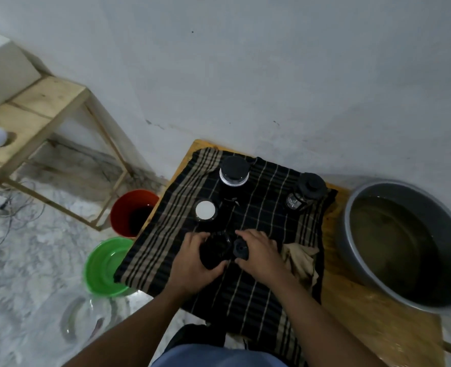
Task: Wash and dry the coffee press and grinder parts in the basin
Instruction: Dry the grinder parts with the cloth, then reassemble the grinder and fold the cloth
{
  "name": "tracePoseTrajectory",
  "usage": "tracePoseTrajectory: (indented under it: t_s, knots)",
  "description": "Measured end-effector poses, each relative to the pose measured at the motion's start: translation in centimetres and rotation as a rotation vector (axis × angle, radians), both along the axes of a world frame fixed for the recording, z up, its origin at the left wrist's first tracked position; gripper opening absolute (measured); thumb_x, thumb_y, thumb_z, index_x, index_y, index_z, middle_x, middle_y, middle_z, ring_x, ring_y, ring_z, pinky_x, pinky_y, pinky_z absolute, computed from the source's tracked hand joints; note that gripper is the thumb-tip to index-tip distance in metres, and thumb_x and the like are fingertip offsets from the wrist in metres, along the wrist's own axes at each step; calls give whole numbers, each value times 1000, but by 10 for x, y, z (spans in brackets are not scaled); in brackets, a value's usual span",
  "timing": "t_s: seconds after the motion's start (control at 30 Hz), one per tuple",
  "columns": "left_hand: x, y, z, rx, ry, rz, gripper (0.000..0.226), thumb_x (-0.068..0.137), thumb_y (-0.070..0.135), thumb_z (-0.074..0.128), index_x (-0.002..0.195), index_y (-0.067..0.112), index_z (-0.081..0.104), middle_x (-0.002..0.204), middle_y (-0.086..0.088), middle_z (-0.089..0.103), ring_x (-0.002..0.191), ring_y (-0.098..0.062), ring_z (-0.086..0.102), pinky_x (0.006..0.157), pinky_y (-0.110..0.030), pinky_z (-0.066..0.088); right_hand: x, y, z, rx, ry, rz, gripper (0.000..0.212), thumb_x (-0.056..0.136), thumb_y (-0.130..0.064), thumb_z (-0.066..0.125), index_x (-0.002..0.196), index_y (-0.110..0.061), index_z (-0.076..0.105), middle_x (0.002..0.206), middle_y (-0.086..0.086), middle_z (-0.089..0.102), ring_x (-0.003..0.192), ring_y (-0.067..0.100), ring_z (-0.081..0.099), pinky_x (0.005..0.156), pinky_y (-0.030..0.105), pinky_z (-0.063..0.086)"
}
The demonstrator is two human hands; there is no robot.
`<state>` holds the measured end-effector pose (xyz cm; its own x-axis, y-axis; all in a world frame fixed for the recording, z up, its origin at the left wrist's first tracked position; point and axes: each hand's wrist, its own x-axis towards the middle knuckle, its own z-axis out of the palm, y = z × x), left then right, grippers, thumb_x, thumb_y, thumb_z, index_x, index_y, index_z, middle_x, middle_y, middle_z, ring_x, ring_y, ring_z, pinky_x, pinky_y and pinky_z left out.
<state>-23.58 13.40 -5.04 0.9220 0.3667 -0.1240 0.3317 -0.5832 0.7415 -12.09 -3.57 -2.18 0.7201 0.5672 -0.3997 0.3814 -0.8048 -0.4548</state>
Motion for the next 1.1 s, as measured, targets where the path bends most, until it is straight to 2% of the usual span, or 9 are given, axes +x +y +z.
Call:
tracePoseTrajectory:
  t_s: [0.13,0.23,0.33,0.5,0.67,0.73,0.87,1.0,1.1]
  knots:
    - [4,-8,-7,-21,59,84,84,68,49,87,139,26,48,135,9,51,119,-8,55,96,-32,53,-4,-5,-2,86,-53,-160,55,87,-33,73,139,-28,53,136,-8,52,128,18,49,105,38,34]
    - [7,-11,-12,-7,58,108,77,70,49,86,136,28,51,130,8,60,119,-11,58,98,-37,53,-8,-3,6,340,-95,-351,53,83,-33,77,133,-26,59,125,-11,56,117,14,55,103,38,46]
    - [7,-13,-10,-44,78,139,76,71,46,87,136,28,52,128,8,62,117,-11,59,96,-39,53,-13,8,17,500,-52,-300,54,82,-27,81,132,-21,61,120,-13,55,112,8,54,98,26,48]
    - [6,-12,-9,-57,48,114,69,77,38,84,137,26,52,125,7,63,114,-11,60,93,-38,54,-17,28,17,274,-37,-48,61,86,-38,77,142,-27,54,134,-14,50,121,17,47,107,33,40]
    - [5,-12,-8,-58,52,122,72,79,33,83,142,21,50,130,2,62,117,-15,60,94,-40,54,-16,35,8,129,-97,21,56,88,-53,69,138,-28,60,137,-12,51,126,14,43,104,38,32]
    - [4,-12,-9,-65,58,127,72,79,31,83,142,21,50,131,3,62,118,-14,60,96,-39,53,-18,33,4,121,-36,-7,47,95,-53,59,135,-29,62,139,-11,48,129,14,41,104,39,30]
    - [5,-13,-9,-48,72,142,75,70,34,90,136,25,54,124,9,64,114,-9,60,95,-35,53,-23,25,-1,250,127,-262,35,103,-32,45,136,-30,55,136,-9,53,129,15,47,113,43,29]
    - [2,-10,-12,-69,110,136,76,71,27,88,137,28,53,126,12,63,116,-7,59,96,-36,53,-23,18,-9,193,274,-343,42,94,-38,51,136,-40,51,133,-5,56,125,16,52,116,45,30]
    - [-6,-3,-17,-119,103,84,70,82,12,75,144,30,49,129,11,65,119,-8,61,99,-34,54,-26,19,-11,223,298,-339,58,82,-50,65,136,-43,46,134,-11,53,125,13,48,115,42,28]
